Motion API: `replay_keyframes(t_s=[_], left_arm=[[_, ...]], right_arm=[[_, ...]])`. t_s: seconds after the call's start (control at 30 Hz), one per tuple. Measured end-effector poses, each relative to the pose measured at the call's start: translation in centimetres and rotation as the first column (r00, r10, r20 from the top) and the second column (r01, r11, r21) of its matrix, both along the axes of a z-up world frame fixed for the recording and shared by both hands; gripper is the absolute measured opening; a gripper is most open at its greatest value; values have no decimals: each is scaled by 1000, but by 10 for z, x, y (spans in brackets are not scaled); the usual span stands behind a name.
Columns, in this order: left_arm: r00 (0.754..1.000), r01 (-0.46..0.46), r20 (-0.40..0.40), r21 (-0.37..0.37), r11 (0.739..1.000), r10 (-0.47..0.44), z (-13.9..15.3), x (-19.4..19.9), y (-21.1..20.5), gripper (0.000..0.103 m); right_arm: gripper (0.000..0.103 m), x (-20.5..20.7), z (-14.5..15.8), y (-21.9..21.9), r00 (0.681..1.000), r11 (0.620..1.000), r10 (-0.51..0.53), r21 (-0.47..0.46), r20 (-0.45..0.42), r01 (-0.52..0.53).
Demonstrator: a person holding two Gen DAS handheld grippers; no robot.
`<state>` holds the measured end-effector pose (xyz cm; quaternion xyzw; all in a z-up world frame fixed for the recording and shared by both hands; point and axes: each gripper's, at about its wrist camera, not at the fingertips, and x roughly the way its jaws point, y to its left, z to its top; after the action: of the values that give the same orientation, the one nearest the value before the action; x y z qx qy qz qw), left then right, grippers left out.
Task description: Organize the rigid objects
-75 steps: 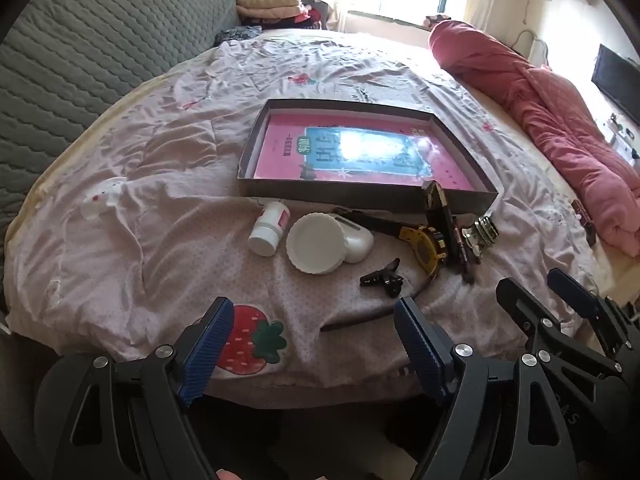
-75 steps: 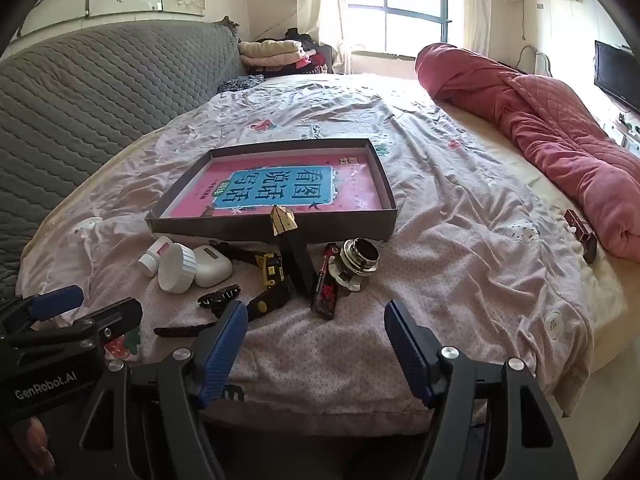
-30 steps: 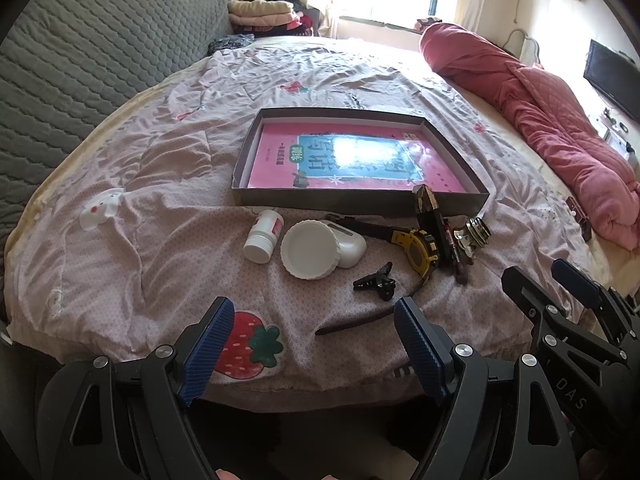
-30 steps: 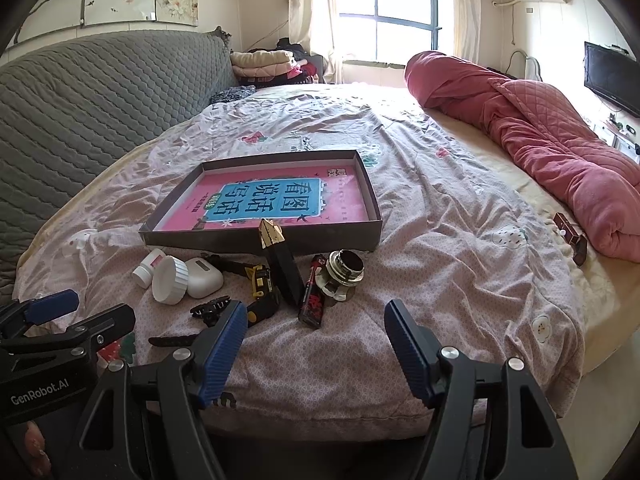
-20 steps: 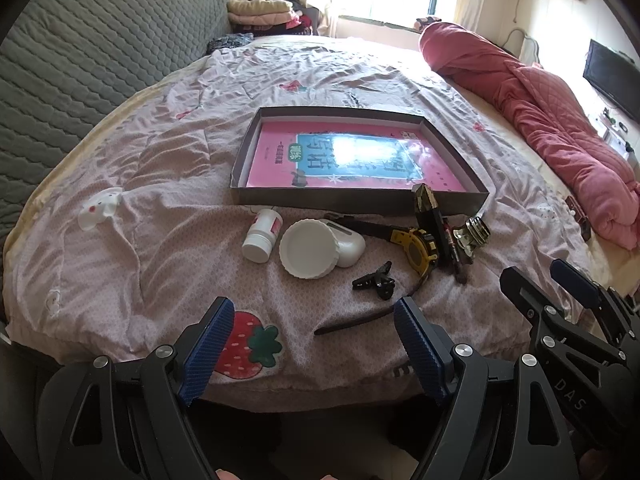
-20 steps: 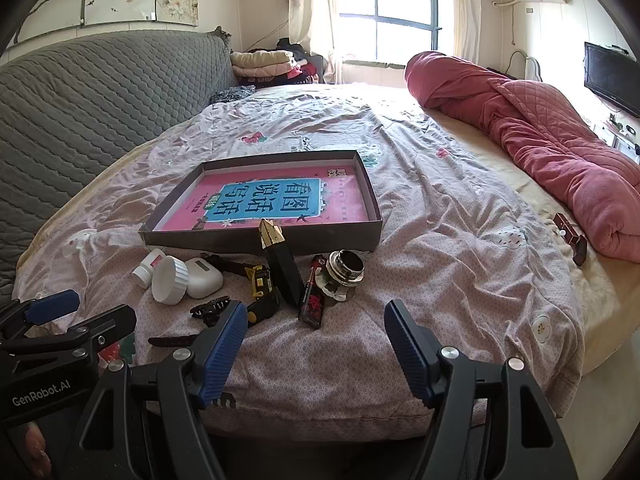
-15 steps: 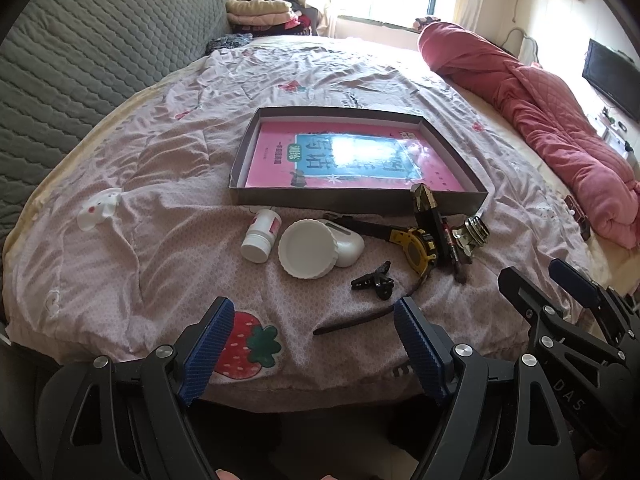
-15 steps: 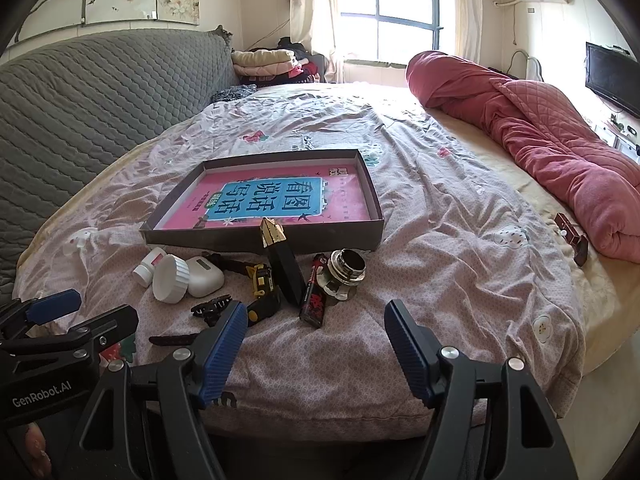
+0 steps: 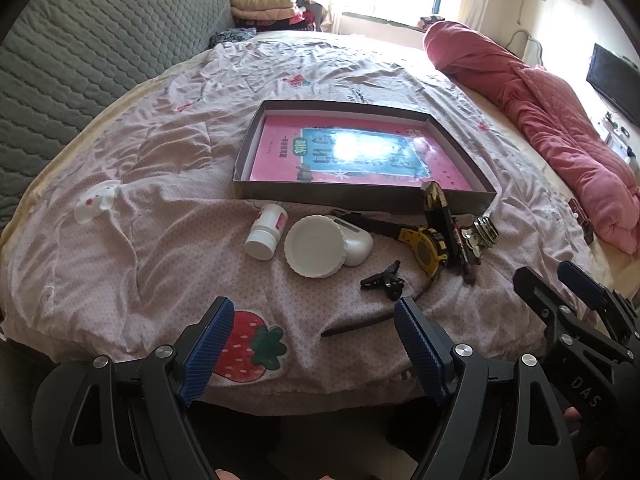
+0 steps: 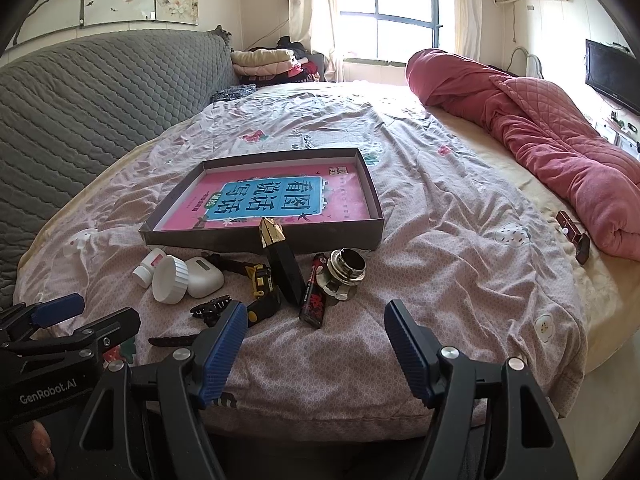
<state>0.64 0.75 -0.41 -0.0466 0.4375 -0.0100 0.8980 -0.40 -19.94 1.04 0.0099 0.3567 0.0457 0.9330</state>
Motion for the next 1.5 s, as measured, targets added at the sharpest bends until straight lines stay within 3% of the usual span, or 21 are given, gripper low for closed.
replay_keyframes(t_s=[0.6,0.77,1.17,1.3,1.5], left_arm=[[998,-60,-43,-90,994,56,-20,24,33,83],[998,-35,-52,-136,990,28,-24,32,37,83],[998,66,-3,-104,992,-66,-24,52,8,83],[997,70,-21,-119,990,-73,-31,64,7,82],[995,75,-57,-127,989,-83,-44,78,8,71]], right_arm=[[70,17,-10,-25,997,995,-63,78,-36,66],[70,21,-13,-27,997,994,-62,88,-40,65],[70,40,-27,-38,994,988,-80,124,-72,88],[70,45,-31,-41,993,987,-83,132,-83,94],[70,52,-37,-45,991,985,-90,142,-95,103]])
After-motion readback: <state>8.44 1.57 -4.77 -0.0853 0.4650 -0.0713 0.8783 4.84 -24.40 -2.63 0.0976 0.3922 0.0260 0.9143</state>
